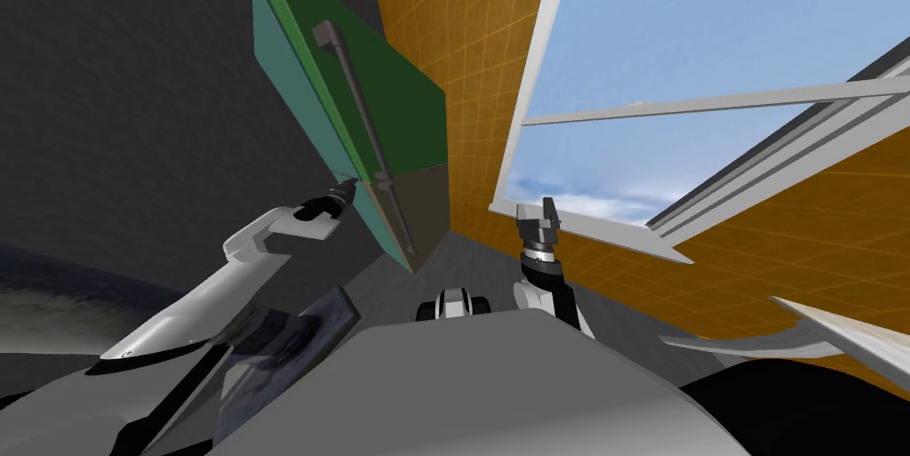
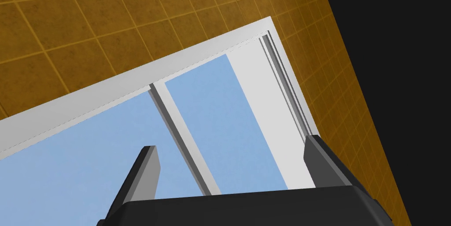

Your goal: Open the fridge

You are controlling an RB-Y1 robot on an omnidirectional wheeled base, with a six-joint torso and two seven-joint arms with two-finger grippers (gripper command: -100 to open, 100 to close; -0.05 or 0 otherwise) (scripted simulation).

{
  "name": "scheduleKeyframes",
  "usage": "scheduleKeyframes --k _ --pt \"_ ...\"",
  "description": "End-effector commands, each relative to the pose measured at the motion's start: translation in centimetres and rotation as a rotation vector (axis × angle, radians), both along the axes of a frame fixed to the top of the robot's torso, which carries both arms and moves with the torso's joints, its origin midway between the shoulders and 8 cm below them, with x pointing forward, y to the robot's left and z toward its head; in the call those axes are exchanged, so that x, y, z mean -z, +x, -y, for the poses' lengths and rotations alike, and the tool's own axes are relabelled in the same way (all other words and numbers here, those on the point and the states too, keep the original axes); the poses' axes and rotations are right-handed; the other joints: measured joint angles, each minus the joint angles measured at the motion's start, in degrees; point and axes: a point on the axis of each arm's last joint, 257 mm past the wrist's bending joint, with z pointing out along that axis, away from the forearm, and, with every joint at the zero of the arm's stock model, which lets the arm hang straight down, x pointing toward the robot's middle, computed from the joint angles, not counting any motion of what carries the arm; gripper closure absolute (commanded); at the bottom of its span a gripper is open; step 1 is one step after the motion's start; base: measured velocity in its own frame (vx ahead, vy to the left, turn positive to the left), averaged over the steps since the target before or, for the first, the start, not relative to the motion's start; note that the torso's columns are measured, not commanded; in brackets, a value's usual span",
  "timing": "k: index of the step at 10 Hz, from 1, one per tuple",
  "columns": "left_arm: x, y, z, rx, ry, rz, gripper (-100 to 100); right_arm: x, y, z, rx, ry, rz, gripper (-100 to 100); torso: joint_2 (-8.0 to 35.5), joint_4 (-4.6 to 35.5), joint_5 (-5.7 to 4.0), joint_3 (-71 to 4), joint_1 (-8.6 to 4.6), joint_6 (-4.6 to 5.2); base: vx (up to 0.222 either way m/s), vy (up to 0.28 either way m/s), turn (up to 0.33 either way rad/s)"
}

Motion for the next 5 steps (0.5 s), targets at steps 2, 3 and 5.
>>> scheduleKeyframes --k 2,3,5 --pt "1.3 2.2 0.7 0.014 0.000 -0.008 -100 0.0 0.0 0.0 0.000 0.000 0.000 0 -0.1 0.0 0.01 0.0 0.01 0.00 -0.056 0.003 -0.066" --pt "2.3 3.0 0.9 0.014 -0.004 -0.028 -100 0.0 0.0 0.0 0.000 0.000 0.000 0 0.4 0.1 0.04 0.2 0.08 0.06 -0.166 0.038 -0.055" --pt "1.0 4.3 -0.2 -0.013 -0.019 -0.014 -100 0.0 0.0 0.0 0.000 0.000 0.000 0 0.1 0.0 0.07 0.1 0.08 0.04 -0.056 0.012 0.003"
